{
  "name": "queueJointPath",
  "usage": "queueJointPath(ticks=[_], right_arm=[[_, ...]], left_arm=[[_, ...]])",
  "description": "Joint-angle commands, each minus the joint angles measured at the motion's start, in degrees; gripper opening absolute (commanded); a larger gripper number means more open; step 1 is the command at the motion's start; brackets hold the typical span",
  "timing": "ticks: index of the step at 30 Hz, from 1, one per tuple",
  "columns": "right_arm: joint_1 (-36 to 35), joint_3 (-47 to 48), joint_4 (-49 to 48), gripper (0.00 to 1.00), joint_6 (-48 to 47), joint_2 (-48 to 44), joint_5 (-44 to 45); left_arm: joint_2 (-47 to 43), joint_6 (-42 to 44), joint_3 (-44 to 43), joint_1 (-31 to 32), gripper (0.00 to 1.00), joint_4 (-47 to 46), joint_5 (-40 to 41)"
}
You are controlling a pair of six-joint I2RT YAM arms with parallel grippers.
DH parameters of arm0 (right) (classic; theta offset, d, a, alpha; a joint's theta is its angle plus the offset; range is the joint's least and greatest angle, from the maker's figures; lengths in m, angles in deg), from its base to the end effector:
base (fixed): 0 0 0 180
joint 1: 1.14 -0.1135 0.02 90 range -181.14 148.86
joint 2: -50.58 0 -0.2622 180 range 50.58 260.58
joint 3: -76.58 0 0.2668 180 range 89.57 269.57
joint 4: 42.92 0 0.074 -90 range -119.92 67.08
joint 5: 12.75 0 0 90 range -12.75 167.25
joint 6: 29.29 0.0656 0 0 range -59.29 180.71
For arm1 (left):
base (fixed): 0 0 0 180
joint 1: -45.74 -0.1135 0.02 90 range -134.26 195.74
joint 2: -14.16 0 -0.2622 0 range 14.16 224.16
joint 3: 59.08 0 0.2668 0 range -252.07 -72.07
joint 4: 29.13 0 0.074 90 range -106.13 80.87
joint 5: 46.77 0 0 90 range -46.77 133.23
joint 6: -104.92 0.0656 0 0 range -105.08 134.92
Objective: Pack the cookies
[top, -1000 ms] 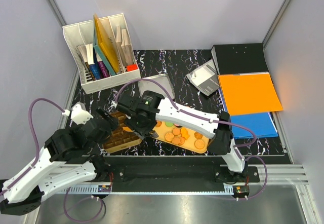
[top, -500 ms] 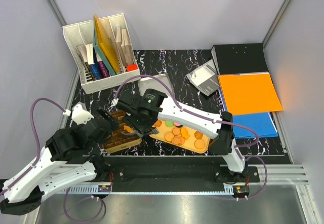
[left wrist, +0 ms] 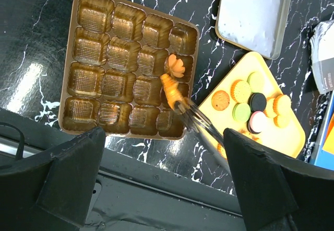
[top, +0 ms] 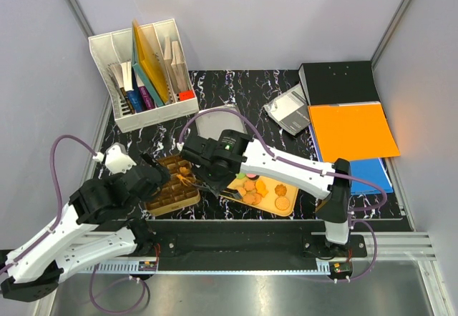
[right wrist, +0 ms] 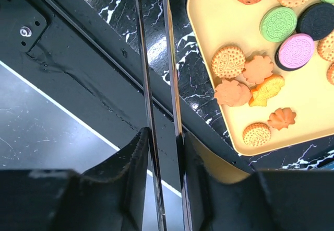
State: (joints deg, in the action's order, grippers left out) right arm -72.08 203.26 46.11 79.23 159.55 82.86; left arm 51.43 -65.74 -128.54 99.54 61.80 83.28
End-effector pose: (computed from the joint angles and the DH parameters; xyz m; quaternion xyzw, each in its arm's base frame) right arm 0.1380 0.3798 0.3107 -0.4282 0.8877 0.0798 0.1491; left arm 0.0941 -0.0571 0.3082 -0.2999 0.8586 -0.1058 0.4020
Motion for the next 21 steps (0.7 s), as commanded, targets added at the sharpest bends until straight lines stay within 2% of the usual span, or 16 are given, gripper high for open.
queueJointPath(ticks=[1,5,11,13,21], right_arm=[[-0.52,-1.1,-1.5,0.34,0.9,-3.67,2.04],[-0.52,-2.07,-2.2,0.27,1.34,-4.64,2.74],[-0.43,-2.86,-2.55,0.25,1.43,-5.08,3.36],[-0.52,-2.33,-2.55,0.2,1.69,-5.26,3.88],[-0.43,0.39,-1.85,0.13,2.22,-6.75,8.45]], left_arm=[[1.04,1.03,0.13,-0.1,0.99,0.03,0.11],[1.13,1.03,0.39,-0.19,0.99,-0.15,-0.24],[1.22,1.03,0.74,-0.19,0.99,-0.5,-0.5],[1.31,1.03,0.66,-0.1,0.99,-0.41,-0.5],[1.04,1.12,0.66,-0.19,0.99,-0.41,-0.59]])
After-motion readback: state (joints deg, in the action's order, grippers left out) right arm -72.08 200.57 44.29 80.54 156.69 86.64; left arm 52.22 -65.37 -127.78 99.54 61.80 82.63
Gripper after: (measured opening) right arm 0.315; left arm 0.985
